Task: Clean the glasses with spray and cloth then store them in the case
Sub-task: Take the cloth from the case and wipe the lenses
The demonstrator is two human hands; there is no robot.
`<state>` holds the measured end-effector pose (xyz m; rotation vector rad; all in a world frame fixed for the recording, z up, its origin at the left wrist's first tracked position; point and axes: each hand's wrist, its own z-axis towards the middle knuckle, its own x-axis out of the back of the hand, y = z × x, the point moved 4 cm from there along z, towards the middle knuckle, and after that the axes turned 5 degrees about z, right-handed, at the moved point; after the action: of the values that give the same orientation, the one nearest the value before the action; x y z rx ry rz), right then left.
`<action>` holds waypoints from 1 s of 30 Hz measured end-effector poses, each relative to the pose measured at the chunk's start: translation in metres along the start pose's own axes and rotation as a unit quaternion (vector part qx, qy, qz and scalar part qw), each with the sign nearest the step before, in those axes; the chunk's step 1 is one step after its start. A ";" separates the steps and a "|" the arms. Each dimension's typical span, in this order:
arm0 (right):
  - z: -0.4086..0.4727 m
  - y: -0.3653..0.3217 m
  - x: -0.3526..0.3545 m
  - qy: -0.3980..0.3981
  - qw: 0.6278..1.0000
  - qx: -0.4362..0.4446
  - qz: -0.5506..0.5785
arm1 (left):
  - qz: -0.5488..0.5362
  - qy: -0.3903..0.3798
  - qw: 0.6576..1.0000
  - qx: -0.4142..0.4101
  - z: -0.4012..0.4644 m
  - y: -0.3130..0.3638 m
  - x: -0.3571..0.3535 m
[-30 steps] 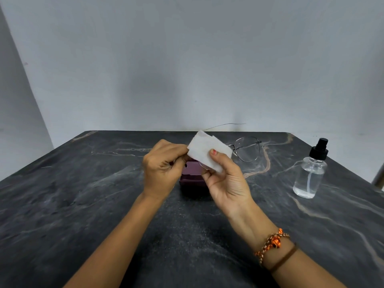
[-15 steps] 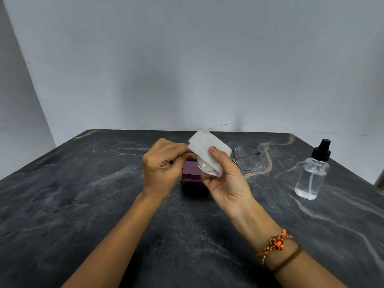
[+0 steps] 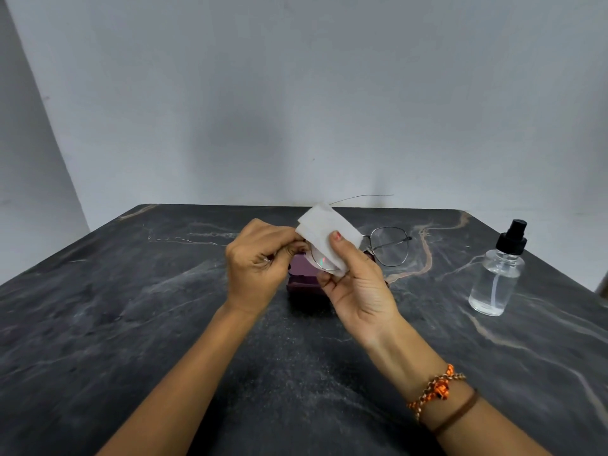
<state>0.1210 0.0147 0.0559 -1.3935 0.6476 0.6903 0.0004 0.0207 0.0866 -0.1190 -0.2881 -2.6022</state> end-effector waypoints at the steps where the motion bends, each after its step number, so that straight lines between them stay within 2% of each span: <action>1: 0.000 -0.001 0.000 0.002 1.000 0.006 -0.006 | -0.002 -0.002 1.000 -0.004 0.000 0.001 0.000; 7: -0.001 -0.003 0.000 0.017 0.998 0.035 0.047 | -0.008 -0.012 1.000 -0.012 -0.001 0.003 -0.004; 12: 0.000 -0.005 -0.002 0.000 0.997 0.014 0.079 | -0.006 -0.018 1.000 -0.016 -0.002 0.003 -0.005; 21: 0.002 -0.004 0.000 -0.027 0.999 -0.009 -0.040 | 0.010 -0.012 1.000 0.016 0.000 -0.003 0.000; 26: 0.002 -0.003 -0.005 -0.063 0.998 -0.007 -0.004 | 0.010 0.006 0.999 0.033 0.001 -0.004 0.002; 30: 0.000 -0.005 -0.004 -0.023 0.999 0.000 0.049 | -0.005 0.017 1.000 0.024 0.002 -0.003 0.003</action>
<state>0.1226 0.0139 0.0623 -1.3498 0.6827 0.7976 -0.0039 0.0218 0.0889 -0.0563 -0.3401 -2.6020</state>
